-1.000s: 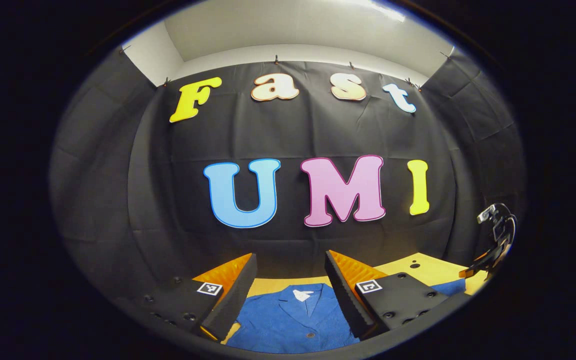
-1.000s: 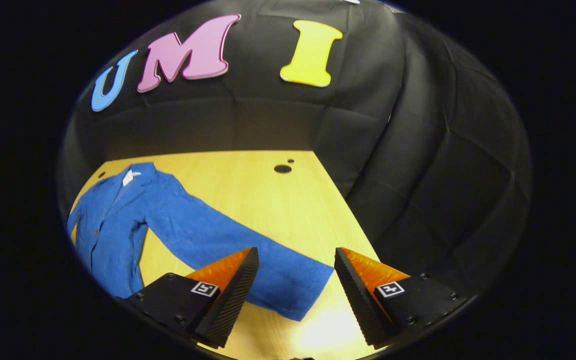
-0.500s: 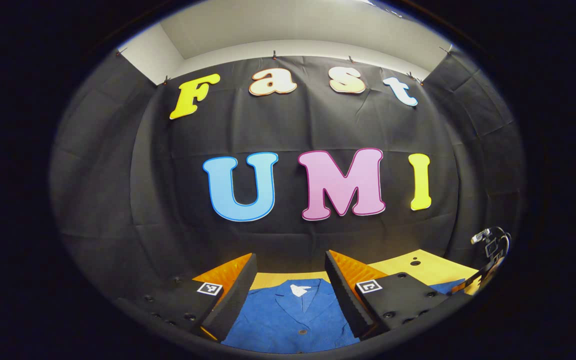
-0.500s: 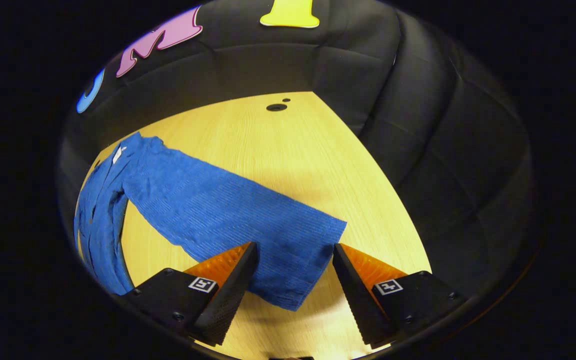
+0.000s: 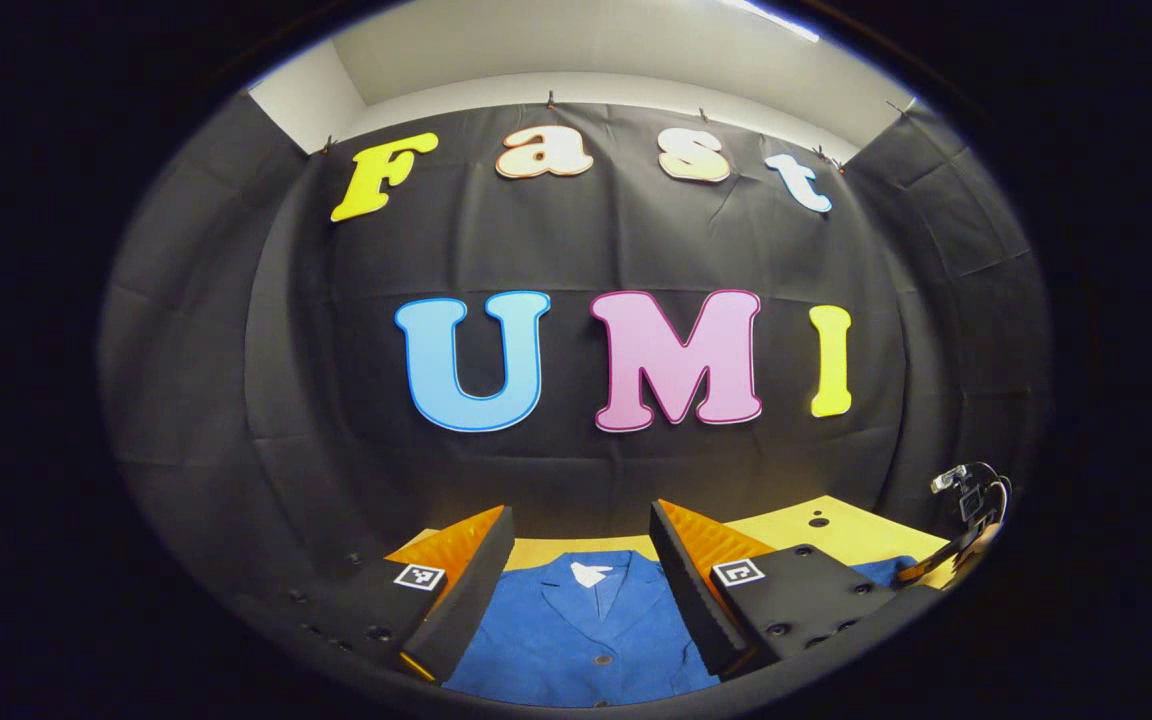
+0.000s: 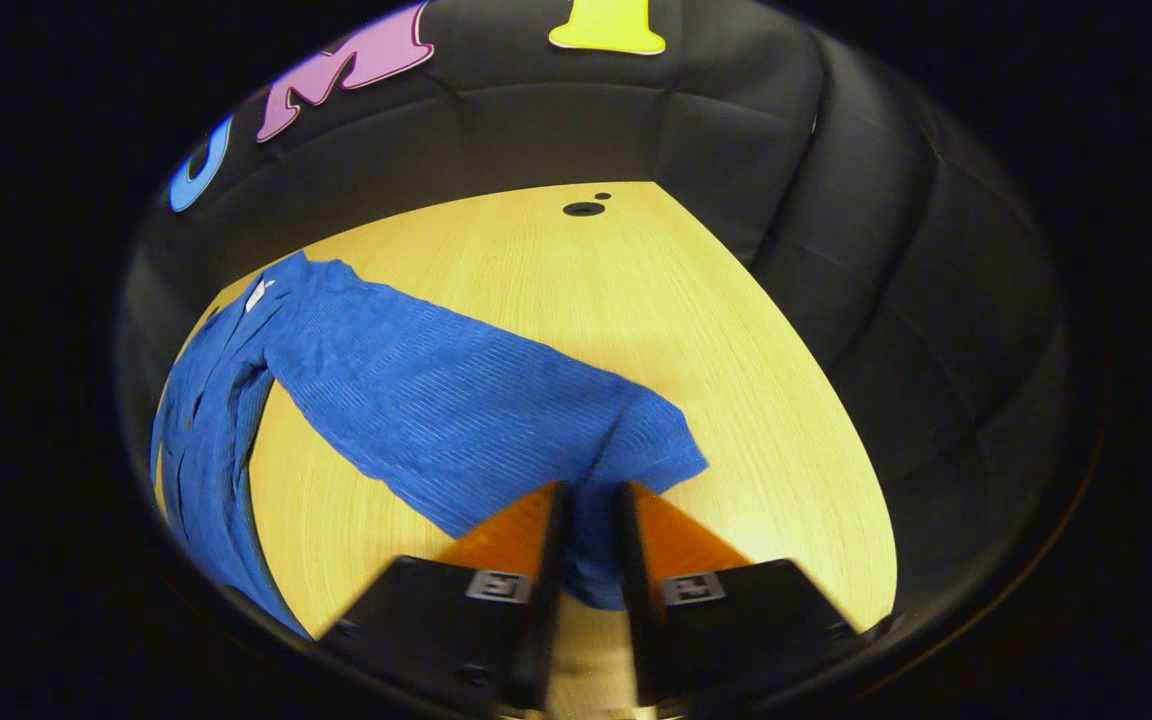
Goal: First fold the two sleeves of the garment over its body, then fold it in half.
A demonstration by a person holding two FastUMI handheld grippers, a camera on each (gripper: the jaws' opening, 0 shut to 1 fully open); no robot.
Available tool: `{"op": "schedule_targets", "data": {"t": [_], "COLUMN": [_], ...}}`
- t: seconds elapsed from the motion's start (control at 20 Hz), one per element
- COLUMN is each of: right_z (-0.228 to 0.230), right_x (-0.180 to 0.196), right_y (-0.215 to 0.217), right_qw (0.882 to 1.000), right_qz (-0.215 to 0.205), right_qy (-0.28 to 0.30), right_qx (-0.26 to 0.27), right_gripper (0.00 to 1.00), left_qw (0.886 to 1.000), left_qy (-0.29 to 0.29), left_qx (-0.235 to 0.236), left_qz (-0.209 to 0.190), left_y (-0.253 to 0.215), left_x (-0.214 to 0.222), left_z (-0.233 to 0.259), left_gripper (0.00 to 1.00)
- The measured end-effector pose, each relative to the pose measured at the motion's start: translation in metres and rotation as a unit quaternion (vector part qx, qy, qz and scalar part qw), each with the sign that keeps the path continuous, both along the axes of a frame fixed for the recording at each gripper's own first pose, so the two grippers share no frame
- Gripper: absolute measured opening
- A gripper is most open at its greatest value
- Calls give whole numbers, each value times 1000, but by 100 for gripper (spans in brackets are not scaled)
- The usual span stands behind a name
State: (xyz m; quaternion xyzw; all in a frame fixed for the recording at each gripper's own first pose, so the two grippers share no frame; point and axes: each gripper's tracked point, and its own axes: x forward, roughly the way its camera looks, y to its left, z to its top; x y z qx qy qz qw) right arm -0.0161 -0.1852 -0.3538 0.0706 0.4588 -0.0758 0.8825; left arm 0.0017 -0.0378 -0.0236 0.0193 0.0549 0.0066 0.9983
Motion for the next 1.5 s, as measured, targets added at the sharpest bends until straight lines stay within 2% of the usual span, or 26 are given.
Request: {"op": "schedule_targets", "data": {"t": [0.05, 0.1, 0.15, 0.3, 0.5, 0.8, 0.95, 1.25, 1.5], "right_z": [2, 1, 6, 34, 77, 132, 167, 213, 227], "right_x": [0, 1, 0, 20, 41, 70, 93, 117, 126], "right_y": [1, 3, 8, 16, 47, 119, 161, 248, 320], "right_qw": [1000, 999, 998, 993, 988, 987, 981, 969, 960], "right_qz": [-15, -36, -56, -99, -101, -43, -8, 68, 115], "right_qy": [7, 15, 18, -32, -79, -130, -172, -216, -222], "right_qx": [8, 19, 35, 63, 81, 87, 92, 101, 126], "right_gripper": [14, 14, 8, 5, 5, 5, 5, 5, 5], "left_qw": [1000, 1000, 1000, 1000, 1000, 999, 998, 996, 994], "left_qy": [-7, -9, -6, -5, -6, -10, -10, -7, 0], "left_qx": [-1, -4, -7, -1, 4, -7, -11, -14, -17], "left_qz": [2, 5, 5, 16, 28, 51, 63, 87, 105], "left_y": [8, 17, 25, 52, 83, 115, 128, 154, 172], "left_x": [-3, -5, -7, -16, -27, -44, -53, -73, -90], "left_z": [3, 5, 0, 0, 1, -2, -5, -12, -19], "left_gripper": [80, 80, 80, 80, 80, 80, 80, 79, 80]}}
